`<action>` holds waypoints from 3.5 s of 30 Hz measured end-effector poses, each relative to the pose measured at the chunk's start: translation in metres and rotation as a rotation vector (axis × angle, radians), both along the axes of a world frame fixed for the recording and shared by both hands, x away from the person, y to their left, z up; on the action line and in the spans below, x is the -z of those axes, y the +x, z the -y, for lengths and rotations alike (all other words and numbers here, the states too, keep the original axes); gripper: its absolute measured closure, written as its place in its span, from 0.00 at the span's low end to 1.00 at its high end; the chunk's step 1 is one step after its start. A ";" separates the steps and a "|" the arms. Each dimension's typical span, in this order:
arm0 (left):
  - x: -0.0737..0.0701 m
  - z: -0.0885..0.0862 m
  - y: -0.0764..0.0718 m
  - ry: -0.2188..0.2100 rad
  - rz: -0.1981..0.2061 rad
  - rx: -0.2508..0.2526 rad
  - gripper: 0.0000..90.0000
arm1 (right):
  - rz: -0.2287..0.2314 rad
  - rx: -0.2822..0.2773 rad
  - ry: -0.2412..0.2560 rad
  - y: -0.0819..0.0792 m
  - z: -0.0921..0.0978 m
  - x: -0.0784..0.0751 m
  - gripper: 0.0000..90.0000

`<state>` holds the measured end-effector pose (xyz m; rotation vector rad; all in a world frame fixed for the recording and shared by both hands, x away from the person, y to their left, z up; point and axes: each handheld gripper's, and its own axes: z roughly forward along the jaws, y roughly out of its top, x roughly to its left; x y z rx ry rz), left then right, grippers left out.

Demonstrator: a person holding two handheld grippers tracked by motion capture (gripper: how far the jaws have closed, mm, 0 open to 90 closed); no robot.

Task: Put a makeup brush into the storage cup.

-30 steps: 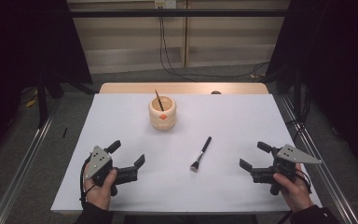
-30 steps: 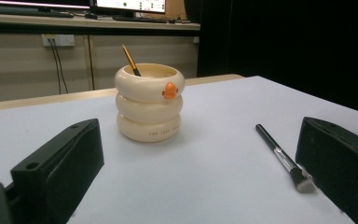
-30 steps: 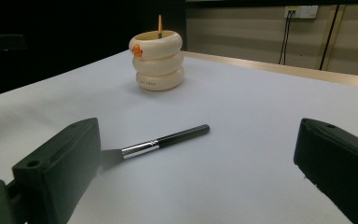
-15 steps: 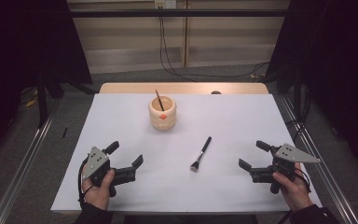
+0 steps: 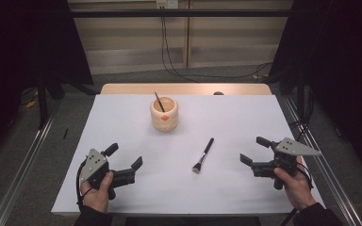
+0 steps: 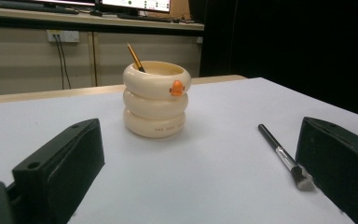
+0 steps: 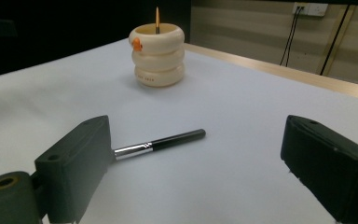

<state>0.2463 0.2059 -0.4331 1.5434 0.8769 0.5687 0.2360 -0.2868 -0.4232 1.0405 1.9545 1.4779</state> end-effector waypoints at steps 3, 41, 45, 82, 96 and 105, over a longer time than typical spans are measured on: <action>0.000 0.000 0.000 0.015 -0.003 0.005 0.01 | 0.003 -0.003 -0.002 0.006 0.001 -0.003 0.10; 0.001 -0.002 0.001 0.023 0.011 0.013 0.01 | 0.048 -0.102 -0.050 0.087 -0.057 -0.027 0.18; 0.001 -0.001 0.001 0.031 0.012 0.022 0.01 | 0.033 -0.127 -0.049 0.093 -0.063 -0.027 0.17; 0.002 -0.002 0.004 0.062 0.005 0.044 0.01 | -0.235 -0.383 -0.287 0.134 -0.082 -0.014 0.29; 0.002 -0.003 0.004 0.060 0.006 0.041 0.01 | -0.312 -0.497 -0.444 0.141 -0.093 -0.011 0.30; 0.002 -0.003 0.005 0.057 0.003 0.042 0.01 | -0.405 -0.567 -0.603 0.148 -0.108 -0.007 0.30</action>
